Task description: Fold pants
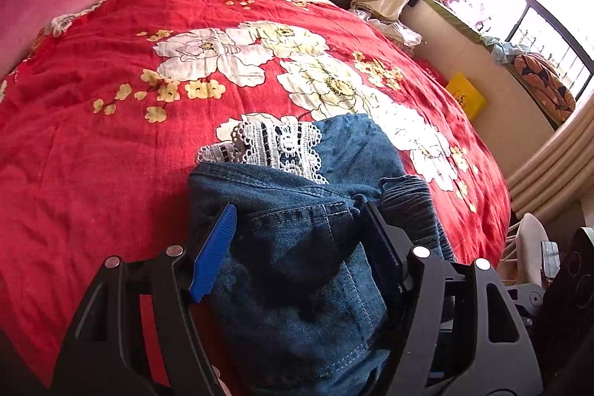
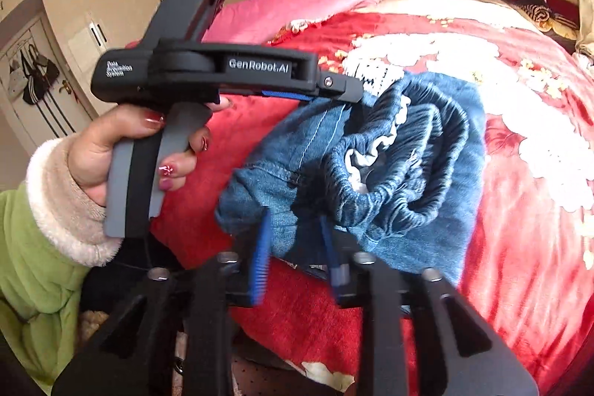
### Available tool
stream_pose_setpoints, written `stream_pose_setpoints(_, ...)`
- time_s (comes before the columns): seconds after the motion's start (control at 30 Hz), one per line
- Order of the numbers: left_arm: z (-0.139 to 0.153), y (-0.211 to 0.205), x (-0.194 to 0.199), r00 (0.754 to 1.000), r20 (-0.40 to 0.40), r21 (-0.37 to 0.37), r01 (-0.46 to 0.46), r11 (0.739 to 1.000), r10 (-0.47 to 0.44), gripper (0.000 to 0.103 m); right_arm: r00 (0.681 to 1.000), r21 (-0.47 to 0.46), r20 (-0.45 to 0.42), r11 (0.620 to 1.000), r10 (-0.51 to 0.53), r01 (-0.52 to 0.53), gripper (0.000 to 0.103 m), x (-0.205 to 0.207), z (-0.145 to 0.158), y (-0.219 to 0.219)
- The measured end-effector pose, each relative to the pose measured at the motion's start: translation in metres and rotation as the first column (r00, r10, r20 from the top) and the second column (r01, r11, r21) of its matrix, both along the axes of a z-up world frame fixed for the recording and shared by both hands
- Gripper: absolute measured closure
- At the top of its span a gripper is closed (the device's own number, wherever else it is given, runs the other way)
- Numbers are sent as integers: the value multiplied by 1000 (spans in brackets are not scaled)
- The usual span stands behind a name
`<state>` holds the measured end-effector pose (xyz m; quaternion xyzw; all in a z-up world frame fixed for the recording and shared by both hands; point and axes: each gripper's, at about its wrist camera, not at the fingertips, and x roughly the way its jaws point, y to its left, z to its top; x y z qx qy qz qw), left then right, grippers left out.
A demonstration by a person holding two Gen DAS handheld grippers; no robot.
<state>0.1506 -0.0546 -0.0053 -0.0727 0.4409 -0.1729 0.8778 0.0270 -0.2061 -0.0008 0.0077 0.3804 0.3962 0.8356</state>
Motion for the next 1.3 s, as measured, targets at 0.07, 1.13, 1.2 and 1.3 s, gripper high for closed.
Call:
stream_pose_setpoints(0.07, 6, -2, -3, 1000, 18, 7, 1, 1000, -1, 42, 1000, 11, 18, 1000, -9, 9, 71, -3, 8, -5)
stream_pose_setpoints(1.13, 33, 0, -56, 990, 133, 93, -64, 994, 51, 15, 942, 27, 66, 944, -329, 328, 19, 36, 21, -72)
stream_pose_setpoints(1.2, 26, 4, -57, 991, 119, 90, -73, 993, 62, 14, 937, 13, 56, 939, -344, 344, 18, 40, 17, -72)
stream_pose_setpoints(1.3, 15, 8, -58, 992, 99, 95, -90, 991, 81, 14, 932, 2, 31, 932, -362, 362, 17, 47, 10, -73)
